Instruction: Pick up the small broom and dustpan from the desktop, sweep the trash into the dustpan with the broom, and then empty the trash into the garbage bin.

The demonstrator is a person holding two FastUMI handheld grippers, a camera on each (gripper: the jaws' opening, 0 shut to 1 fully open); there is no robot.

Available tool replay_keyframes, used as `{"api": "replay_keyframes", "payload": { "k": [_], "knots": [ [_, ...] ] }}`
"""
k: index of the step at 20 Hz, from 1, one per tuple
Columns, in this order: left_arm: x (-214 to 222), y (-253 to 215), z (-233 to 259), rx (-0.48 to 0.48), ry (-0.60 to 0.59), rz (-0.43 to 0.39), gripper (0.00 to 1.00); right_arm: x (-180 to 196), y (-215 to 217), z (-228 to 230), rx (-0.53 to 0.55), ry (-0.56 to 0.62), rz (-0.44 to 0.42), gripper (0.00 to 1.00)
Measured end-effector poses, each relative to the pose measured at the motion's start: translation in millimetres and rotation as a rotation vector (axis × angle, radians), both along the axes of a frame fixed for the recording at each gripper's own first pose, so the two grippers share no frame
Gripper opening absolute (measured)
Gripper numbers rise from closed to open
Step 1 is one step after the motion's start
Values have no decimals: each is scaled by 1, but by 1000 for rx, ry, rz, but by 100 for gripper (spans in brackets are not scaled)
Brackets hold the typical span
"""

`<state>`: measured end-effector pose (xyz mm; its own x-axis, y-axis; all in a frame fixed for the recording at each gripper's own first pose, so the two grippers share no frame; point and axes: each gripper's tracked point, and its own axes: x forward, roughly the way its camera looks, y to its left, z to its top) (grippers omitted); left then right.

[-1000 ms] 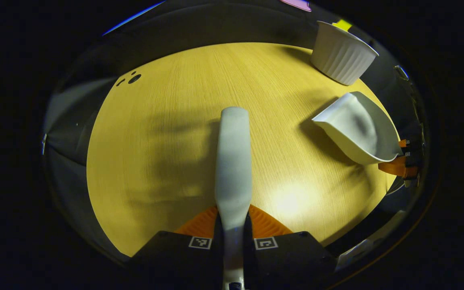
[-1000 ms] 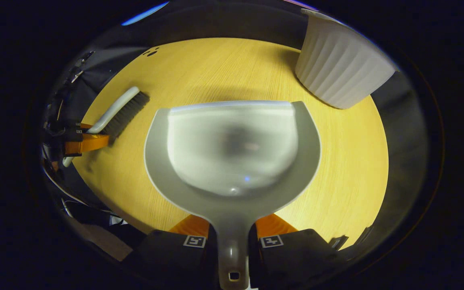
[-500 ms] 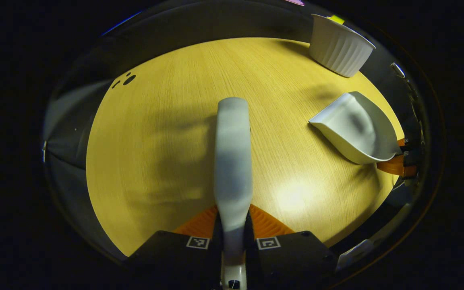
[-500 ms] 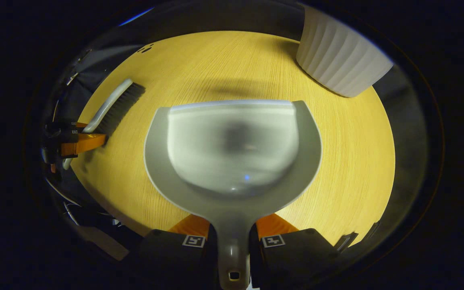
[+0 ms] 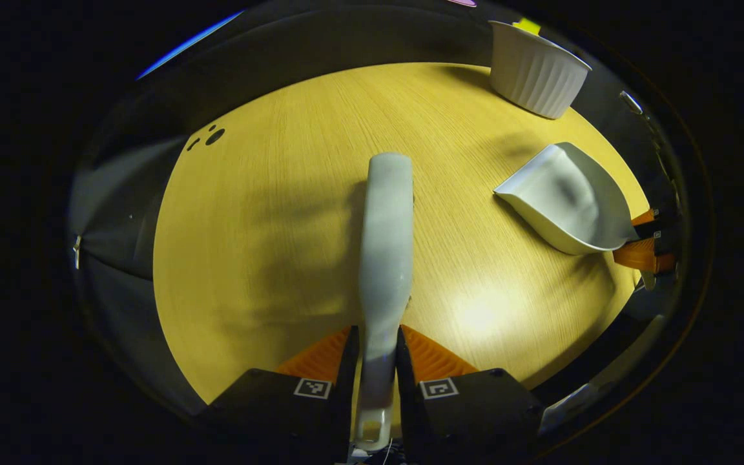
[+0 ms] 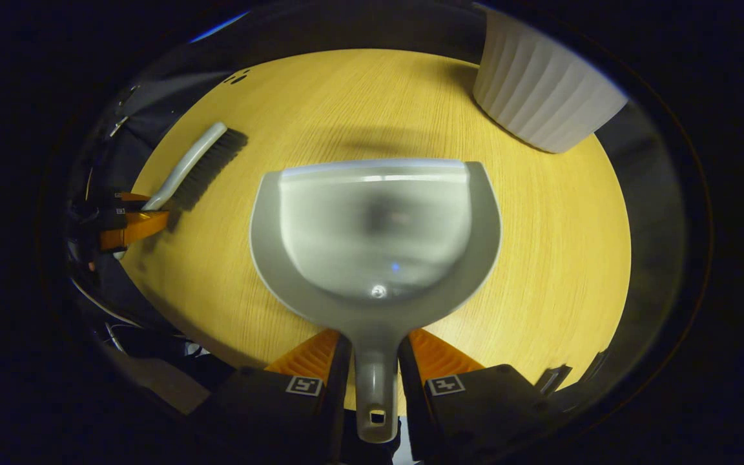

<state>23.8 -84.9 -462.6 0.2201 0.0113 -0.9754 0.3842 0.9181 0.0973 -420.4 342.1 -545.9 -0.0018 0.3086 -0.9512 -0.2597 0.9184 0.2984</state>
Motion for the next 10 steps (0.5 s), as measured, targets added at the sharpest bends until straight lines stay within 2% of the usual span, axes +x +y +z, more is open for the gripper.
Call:
{"api": "replay_keyframes", "payload": {
  "k": [1, 5, 9, 10],
  "knots": [
    [-1, 1, 6, 0, -12, -6, 35, 2, -2, 11, 9, -11, -10, 44],
    [1, 7, 43, -2, -82, -26, 31, 15, -16, 59, 48, -83, -64, 44],
    [15, -6, 92, -74, -206, -12, 35, 44, -23, 109, 92, -240, -146, 44],
    [22, -11, 106, -105, -253, -1, 36, 54, -26, 122, 96, -296, -162, 48]
  ]
}}
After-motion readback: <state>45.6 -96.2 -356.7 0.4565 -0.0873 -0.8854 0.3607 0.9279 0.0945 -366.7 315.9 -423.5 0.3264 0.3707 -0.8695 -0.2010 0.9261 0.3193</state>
